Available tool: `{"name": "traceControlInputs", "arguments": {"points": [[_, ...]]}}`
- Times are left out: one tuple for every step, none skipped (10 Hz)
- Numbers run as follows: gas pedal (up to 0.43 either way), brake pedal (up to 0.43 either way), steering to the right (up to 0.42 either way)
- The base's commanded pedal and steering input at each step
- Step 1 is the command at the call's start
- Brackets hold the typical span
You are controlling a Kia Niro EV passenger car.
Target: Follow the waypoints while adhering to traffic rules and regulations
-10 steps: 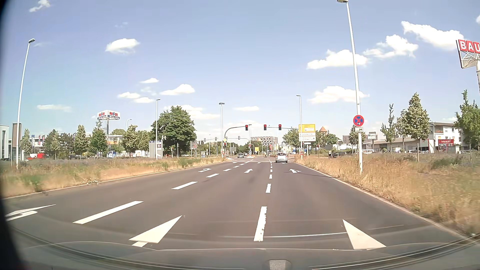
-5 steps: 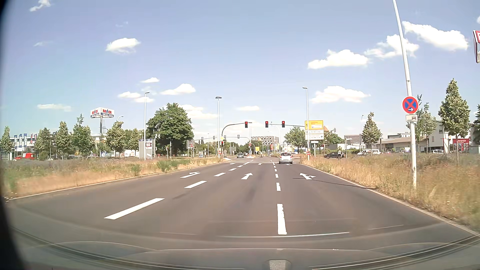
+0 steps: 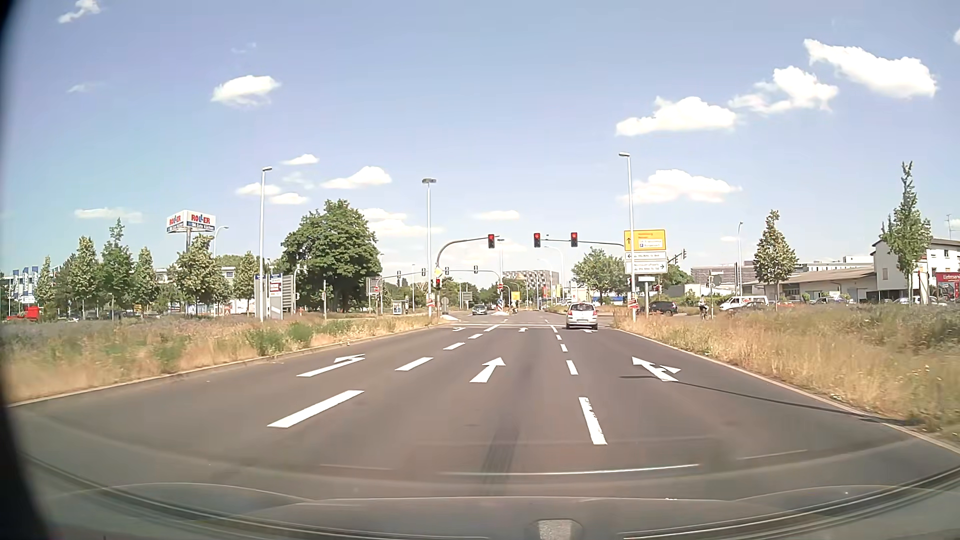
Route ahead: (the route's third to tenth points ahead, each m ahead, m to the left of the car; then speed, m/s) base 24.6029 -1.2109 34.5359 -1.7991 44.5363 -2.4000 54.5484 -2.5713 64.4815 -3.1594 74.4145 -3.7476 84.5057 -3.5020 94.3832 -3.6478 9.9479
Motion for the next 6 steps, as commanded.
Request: {"name": "traceControlInputs", "arguments": {"points": [[0.0,0.244,-0.001],[0.0,0.244,0.0],[0.0,0.244,0.004],[0.0,0.244,0.007],[0.0,0.244,0.008],[0.0,0.244,0.009]]}}
